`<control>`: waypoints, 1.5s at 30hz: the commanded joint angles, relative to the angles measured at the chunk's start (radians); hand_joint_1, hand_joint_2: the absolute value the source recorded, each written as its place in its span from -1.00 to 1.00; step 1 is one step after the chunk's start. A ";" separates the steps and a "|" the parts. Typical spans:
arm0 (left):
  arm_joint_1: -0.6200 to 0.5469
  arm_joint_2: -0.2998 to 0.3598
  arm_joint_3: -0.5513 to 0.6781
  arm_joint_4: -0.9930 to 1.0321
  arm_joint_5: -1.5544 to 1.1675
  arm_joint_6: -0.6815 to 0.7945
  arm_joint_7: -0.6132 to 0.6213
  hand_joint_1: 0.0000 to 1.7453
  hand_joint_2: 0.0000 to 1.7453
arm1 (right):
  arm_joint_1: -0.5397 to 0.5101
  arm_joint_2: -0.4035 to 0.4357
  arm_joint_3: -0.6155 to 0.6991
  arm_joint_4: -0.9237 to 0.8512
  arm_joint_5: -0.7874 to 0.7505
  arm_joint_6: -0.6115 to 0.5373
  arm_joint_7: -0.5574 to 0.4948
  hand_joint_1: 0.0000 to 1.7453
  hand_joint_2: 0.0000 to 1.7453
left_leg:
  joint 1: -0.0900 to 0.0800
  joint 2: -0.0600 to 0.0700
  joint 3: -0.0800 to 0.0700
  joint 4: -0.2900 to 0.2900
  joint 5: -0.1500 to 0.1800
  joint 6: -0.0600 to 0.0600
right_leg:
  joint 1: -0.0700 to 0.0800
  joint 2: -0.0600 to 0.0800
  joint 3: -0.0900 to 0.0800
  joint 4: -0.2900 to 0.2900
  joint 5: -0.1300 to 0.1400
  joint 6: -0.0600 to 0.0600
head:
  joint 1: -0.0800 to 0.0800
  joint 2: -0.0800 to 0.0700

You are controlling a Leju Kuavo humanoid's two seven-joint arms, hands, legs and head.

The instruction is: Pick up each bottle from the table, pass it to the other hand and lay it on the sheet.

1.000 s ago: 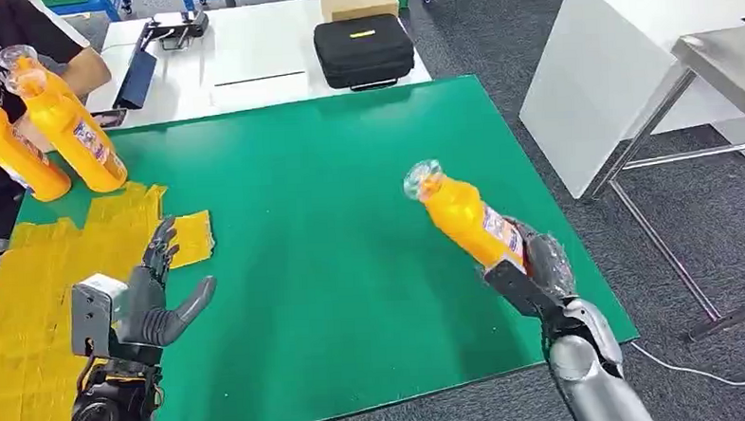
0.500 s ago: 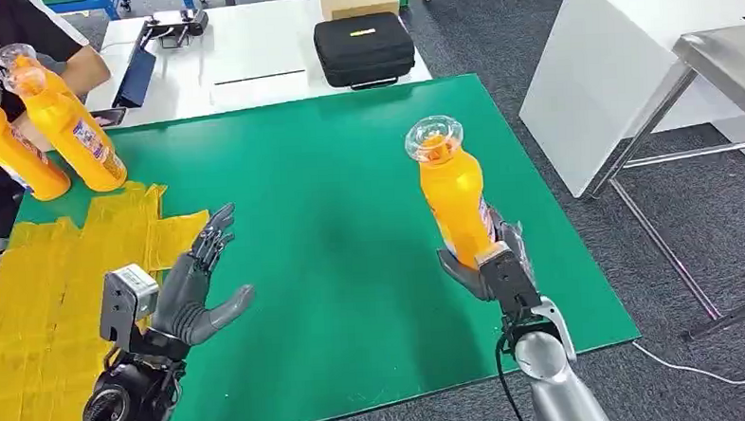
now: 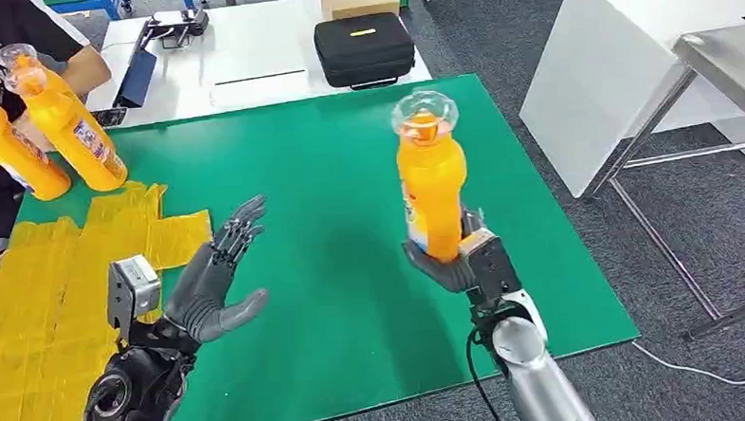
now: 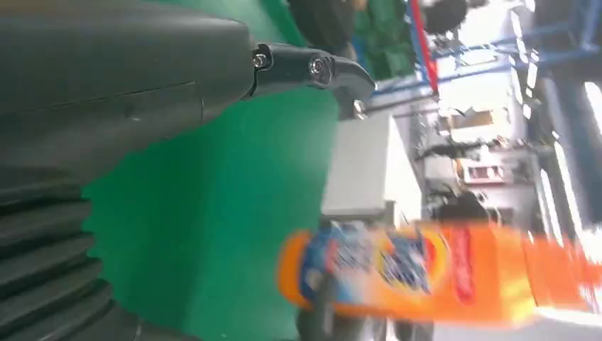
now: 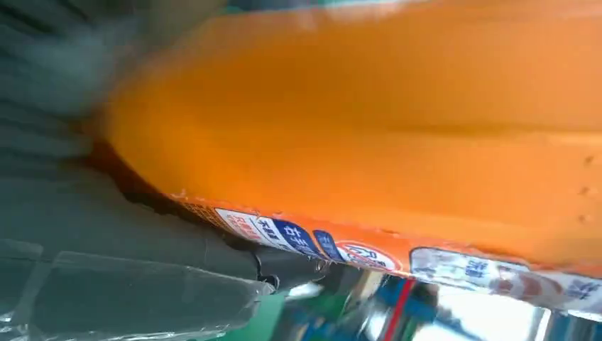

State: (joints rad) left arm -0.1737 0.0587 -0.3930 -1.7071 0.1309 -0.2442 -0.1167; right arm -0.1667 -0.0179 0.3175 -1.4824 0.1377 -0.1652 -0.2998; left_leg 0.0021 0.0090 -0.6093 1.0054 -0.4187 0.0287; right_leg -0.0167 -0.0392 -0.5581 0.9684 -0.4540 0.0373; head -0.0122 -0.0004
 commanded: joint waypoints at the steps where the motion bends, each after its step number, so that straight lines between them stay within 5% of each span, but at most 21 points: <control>1: -0.128 -0.004 -0.112 0.052 0.046 0.005 0.023 -1.00 1.00 | -0.228 0.078 0.267 0.254 0.003 0.040 0.022 1.00 1.00 | 0.001 0.003 0.004 0.000 -0.002 -0.002 | 0.001 0.007 0.004 0.000 -0.001 -0.003 | 0.000 0.000; 28: -0.196 -0.061 -0.152 0.176 0.066 0.130 0.072 -1.00 1.00 | -0.306 0.114 0.577 0.342 0.190 0.062 0.034 1.00 1.00 | 0.001 -0.001 0.005 0.000 -0.002 -0.002 | 0.001 0.003 0.006 -0.001 -0.002 -0.002 | -0.001 0.000; 45: -0.186 -0.050 -0.130 0.172 -0.054 0.231 0.029 -0.94 1.00 | -0.332 0.116 0.609 0.360 0.180 0.083 0.042 1.00 1.00 | 0.001 -0.001 0.001 0.000 0.000 -0.001 | 0.000 0.001 0.001 -0.001 -0.001 -0.001 | 0.000 0.000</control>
State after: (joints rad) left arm -0.3079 0.0164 -0.4948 -1.6155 0.0870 -0.0264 -0.0942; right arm -0.4561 0.1053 0.7988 -1.1628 0.3052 -0.1110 -0.2495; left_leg 0.0020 0.0089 -0.6109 1.0055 -0.4185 0.0286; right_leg -0.0168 -0.0399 -0.5598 0.9689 -0.4540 0.0373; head -0.0122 -0.0004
